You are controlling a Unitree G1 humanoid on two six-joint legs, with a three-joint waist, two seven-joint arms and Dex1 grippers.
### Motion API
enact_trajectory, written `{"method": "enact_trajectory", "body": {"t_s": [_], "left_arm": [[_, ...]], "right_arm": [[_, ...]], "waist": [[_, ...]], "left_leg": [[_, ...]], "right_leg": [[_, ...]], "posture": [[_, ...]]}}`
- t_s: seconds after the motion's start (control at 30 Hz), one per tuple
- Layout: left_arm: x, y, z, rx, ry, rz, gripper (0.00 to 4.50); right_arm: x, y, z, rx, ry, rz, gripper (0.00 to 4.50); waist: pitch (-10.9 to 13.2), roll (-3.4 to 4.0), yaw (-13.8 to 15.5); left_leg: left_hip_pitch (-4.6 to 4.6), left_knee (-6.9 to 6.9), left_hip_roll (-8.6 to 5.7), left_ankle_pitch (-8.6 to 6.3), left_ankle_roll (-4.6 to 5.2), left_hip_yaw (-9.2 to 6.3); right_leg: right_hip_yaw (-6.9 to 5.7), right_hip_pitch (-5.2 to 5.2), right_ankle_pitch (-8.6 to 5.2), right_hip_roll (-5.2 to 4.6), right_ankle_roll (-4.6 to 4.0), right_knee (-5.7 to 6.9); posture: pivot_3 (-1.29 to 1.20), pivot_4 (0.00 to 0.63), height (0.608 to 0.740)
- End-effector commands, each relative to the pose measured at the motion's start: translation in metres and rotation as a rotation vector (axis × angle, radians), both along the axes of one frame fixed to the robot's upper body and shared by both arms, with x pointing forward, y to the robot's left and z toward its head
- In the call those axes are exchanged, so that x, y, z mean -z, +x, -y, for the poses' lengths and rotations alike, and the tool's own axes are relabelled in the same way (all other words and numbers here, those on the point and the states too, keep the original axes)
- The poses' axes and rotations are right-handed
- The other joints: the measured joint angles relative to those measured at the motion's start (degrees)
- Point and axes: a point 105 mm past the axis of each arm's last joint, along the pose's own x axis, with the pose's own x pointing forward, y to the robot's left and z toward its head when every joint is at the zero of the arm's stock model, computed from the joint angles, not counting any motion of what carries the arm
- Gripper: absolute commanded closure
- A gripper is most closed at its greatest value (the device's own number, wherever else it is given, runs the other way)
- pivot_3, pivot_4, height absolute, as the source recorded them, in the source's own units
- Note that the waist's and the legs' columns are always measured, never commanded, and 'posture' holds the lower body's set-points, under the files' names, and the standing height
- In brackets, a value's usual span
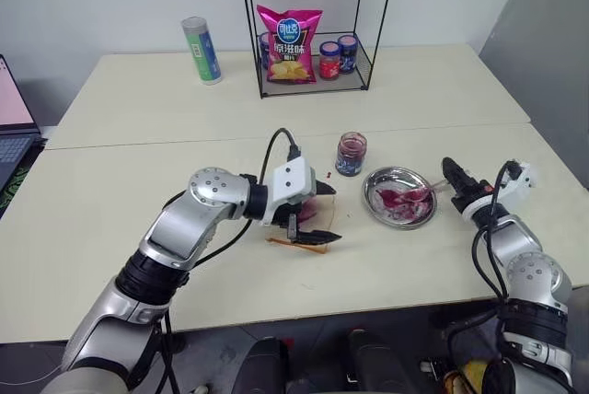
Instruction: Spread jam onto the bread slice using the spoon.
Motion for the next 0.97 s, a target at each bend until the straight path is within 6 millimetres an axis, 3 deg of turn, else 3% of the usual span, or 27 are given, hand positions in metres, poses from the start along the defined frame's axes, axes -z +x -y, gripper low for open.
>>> {"method": "enact_trajectory", "body": {"t_s": [0.03,0.2,0.4,0.53,0.6,0.63,0.7,0.77,0.87,0.97], "left_arm": [[-0.012,-0.002,-0.003,-0.006,-0.021,0.036,0.0],[-0.013,0.001,-0.007,-0.024,-0.023,0.038,0.0],[-0.015,0.002,-0.011,-0.044,-0.028,0.041,0.0],[-0.022,0.008,-0.039,-0.128,-0.014,0.021,0.0],[-0.023,0.011,-0.056,-0.179,0.007,0.011,0.0],[-0.024,0.012,-0.075,-0.222,0.024,-0.003,0.0],[-0.021,0.013,-0.117,-0.33,0.113,-0.001,0.0],[-0.022,0.007,-0.147,-0.396,0.158,-0.026,0.0],[-0.025,0.001,-0.163,-0.45,0.118,-0.055,0.0],[-0.019,-0.005,-0.17,-0.473,0.118,-0.063,0.0]], "right_arm": [[-0.026,0.002,0.017,0.034,-0.017,0.072,1.09],[-0.03,0.004,0.02,0.018,-0.038,0.072,0.06],[-0.035,0.004,0.032,0.028,-0.083,0.07,0.06],[-0.056,-0.003,0.032,-0.076,-0.295,0.08,0.06],[-0.062,-0.012,0.02,-0.217,-0.428,0.084,0.06],[-0.067,-0.024,0.008,-0.347,-0.527,0.084,0.06],[-0.075,-0.061,-0.024,-0.696,-0.652,0.075,0.06],[-0.062,-0.101,-0.042,-0.991,-0.79,-0.014,0.06],[-0.04,-0.124,-0.038,-1.124,-0.903,-0.134,0.06],[-0.038,-0.12,-0.032,-1.065,-0.863,-0.135,0.06]], "waist": [[0.0,0.0,0.0],[0.0,0.0,0.01],[0.0,0.0,0.01],[0.03,0.05,-0.02],[0.05,0.07,-0.07],[0.05,0.07,-0.07],[0.09,0.15,-0.08],[0.17,0.28,-0.2],[0.1,0.04,0.14],[0.02,-0.16,0.54]], "left_leg": [[0.0,0.0,0.0,0.0,0.0,0.01],[0.01,-0.01,-0.01,0.0,0.0,0.0],[0.02,0.0,-0.01,0.0,0.0,0.02],[0.02,0.0,-0.02,0.0,0.0,0.07],[0.02,-0.02,-0.01,0.0,0.0,0.06],[0.04,-0.04,0.01,0.0,0.0,0.04],[0.04,-0.03,0.05,0.0,0.0,0.0],[0.08,-0.15,0.08,-0.01,0.02,0.01],[0.16,-0.1,0.28,-0.04,0.05,-0.16],[0.36,-0.04,0.37,-0.05,0.02,-0.14]], "right_leg": [[-0.01,0.0,0.0,0.0,0.0,0.0],[0.0,0.01,0.0,0.0,0.0,-0.01],[0.0,0.01,0.0,0.0,0.0,0.01],[0.01,0.0,0.01,0.0,0.01,0.0],[-0.01,-0.01,0.01,0.0,0.01,0.0],[-0.02,-0.01,0.0,0.02,0.0,-0.01],[-0.04,0.01,-0.01,0.05,-0.01,-0.01],[-0.05,-0.03,-0.07,0.05,-0.09,-0.02],[-0.16,0.11,-0.19,0.01,-0.26,-0.05],[-0.2,0.31,-0.41,-0.1,-0.65,-0.09]], "posture": [[0.0,0.15,0.74],[0.0,0.15,0.74],[0.0,0.15,0.74],[0.0,0.15,0.74],[0.0,0.15,0.74],[0.0,0.15,0.74],[0.0,0.15,0.74],[0.0,0.15,0.74],[0.0,0.15,0.74],[0.0,0.15,0.74]]}}
